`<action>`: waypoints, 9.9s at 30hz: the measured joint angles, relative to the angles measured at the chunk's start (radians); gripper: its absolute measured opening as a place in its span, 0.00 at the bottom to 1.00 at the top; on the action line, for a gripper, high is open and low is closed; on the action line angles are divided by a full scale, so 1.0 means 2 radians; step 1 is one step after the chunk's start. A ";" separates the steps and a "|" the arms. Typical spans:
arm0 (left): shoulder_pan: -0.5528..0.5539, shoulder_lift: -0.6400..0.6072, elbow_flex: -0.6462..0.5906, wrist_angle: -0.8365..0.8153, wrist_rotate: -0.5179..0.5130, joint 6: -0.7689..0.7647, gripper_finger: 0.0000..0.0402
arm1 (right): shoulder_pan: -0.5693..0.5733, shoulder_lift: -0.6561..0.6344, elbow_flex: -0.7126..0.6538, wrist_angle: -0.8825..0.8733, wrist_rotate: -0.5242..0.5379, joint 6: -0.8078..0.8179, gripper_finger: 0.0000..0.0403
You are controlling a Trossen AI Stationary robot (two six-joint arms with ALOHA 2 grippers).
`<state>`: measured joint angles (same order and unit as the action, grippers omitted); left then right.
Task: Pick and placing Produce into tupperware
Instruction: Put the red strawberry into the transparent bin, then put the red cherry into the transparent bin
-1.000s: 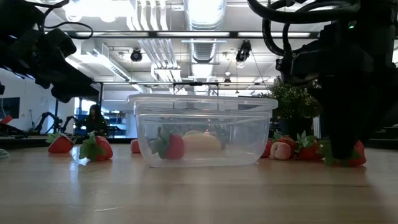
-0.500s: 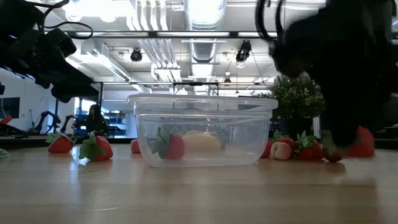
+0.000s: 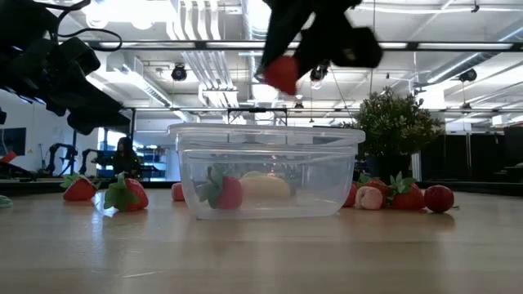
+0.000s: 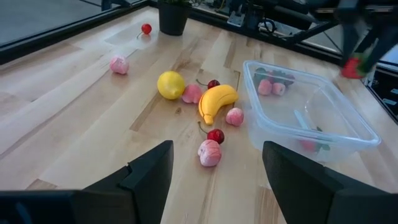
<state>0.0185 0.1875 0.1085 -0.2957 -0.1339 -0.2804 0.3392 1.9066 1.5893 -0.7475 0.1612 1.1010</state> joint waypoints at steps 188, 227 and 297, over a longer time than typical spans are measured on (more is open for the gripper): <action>-0.033 0.649 0.488 -0.015 0.202 -0.157 0.34 | 0.076 -0.155 -0.183 -0.148 0.182 0.128 0.62; -0.079 0.594 0.523 -0.118 -0.026 -0.038 0.68 | 0.186 -0.117 -0.258 -0.142 0.129 0.021 0.62; -0.079 0.685 0.522 -0.149 -0.049 -0.009 0.68 | 0.102 -0.043 -0.217 0.002 0.077 -0.034 0.21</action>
<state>-0.1390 1.5574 1.1534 -0.5930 -0.2321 -0.2977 0.5423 1.8213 1.1558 -0.7437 0.3149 1.0335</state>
